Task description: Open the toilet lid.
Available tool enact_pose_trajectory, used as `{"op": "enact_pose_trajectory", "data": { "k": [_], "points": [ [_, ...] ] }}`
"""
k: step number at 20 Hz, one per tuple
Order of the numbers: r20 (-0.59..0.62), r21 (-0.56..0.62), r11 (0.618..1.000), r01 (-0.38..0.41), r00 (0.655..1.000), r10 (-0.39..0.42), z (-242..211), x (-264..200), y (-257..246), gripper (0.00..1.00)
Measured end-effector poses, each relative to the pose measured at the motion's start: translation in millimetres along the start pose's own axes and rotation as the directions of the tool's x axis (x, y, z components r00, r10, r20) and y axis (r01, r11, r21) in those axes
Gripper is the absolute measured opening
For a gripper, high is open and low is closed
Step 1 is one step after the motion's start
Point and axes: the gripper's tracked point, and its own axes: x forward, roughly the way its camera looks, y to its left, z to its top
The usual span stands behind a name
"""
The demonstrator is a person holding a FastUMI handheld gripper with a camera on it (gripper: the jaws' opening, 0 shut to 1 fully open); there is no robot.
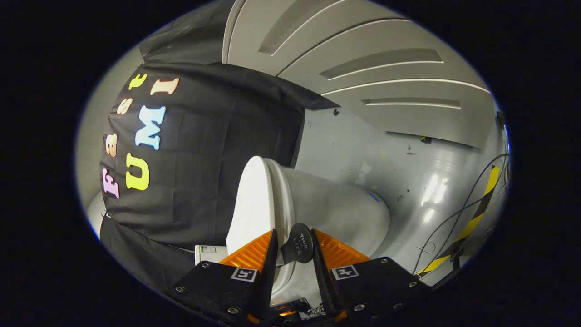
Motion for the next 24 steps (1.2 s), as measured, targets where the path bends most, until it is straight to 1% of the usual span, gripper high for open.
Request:
{"op": "enact_pose_trajectory", "data": {
  "k": [1,3,6,10,12,16,19,22,24],
  "points": [
    [0.000,0.007,1.000,0.006,1.000,-0.006,-0.3,2.7,-2.5,0.39],
    [0.008,0.045,0.999,-0.022,1.000,0.021,0.3,1.3,-1.9,0.28],
    [0.033,0.105,0.992,-0.074,0.997,0.071,-0.9,0.5,0.3,0.18],
    [0.053,0.061,0.994,-0.090,0.995,0.087,2.0,-2.4,6.3,0.05],
    [0.057,0.043,0.996,-0.083,0.995,0.081,2.0,-3.3,7.6,0.00],
    [0.062,-0.055,0.998,-0.038,0.997,0.041,4.0,-4.5,12.5,0.00],
    [0.056,-0.137,0.991,-0.002,0.998,0.009,5.0,-7.6,20.4,0.00],
    [0.062,-0.237,0.972,0.003,0.998,0.013,10.2,-13.7,38.2,0.00],
    [0.072,-0.259,0.966,0.008,0.997,0.011,10.6,-21.2,52.1,0.00]
  ]
}}
